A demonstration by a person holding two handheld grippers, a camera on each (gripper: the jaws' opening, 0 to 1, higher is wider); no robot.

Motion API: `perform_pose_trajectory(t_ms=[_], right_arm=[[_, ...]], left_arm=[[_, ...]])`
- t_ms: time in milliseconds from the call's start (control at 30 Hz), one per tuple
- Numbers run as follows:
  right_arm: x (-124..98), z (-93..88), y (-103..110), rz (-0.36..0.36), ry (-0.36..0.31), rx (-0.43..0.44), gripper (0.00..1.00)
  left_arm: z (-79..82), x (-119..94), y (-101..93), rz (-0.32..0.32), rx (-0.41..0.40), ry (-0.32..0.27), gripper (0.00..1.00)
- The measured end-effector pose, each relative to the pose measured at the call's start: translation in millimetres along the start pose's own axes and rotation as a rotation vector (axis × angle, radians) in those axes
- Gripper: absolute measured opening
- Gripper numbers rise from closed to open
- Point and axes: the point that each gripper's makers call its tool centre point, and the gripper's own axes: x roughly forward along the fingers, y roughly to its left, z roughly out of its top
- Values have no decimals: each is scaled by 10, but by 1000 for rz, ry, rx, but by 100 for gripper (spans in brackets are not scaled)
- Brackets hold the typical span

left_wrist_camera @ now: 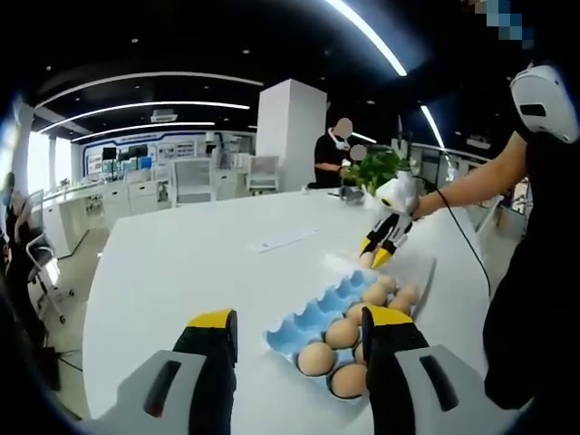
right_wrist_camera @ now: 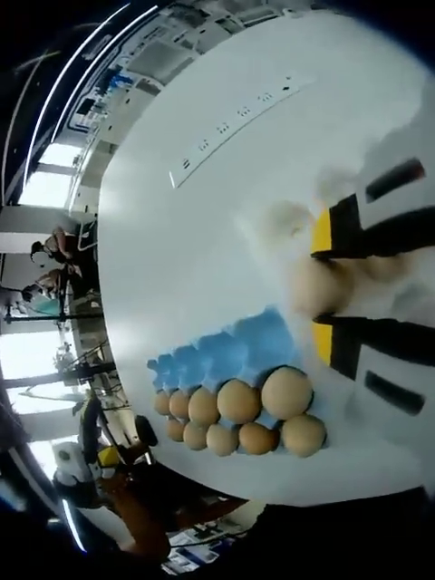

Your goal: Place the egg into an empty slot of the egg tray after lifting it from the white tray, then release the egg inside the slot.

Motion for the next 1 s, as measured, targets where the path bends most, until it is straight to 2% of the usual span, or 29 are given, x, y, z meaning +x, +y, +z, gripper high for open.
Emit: perform_pose_trajectory(t_ms=[167, 233, 367, 1000], right_arm=[[-68, 39, 7, -40, -49, -5, 24], [-157, 107, 4, -42, -93, 22, 24], [-269, 175, -1, -55, -114, 3, 24], [-290, 296, 139, -27, -125, -45, 24]], left_arm=[[6, -22, 14, 6, 1, -2, 56], [6, -32, 17, 8, 1, 0, 56], [8, -48, 26, 12, 2, -1, 56], [-3, -31, 5, 7, 3, 3, 56]])
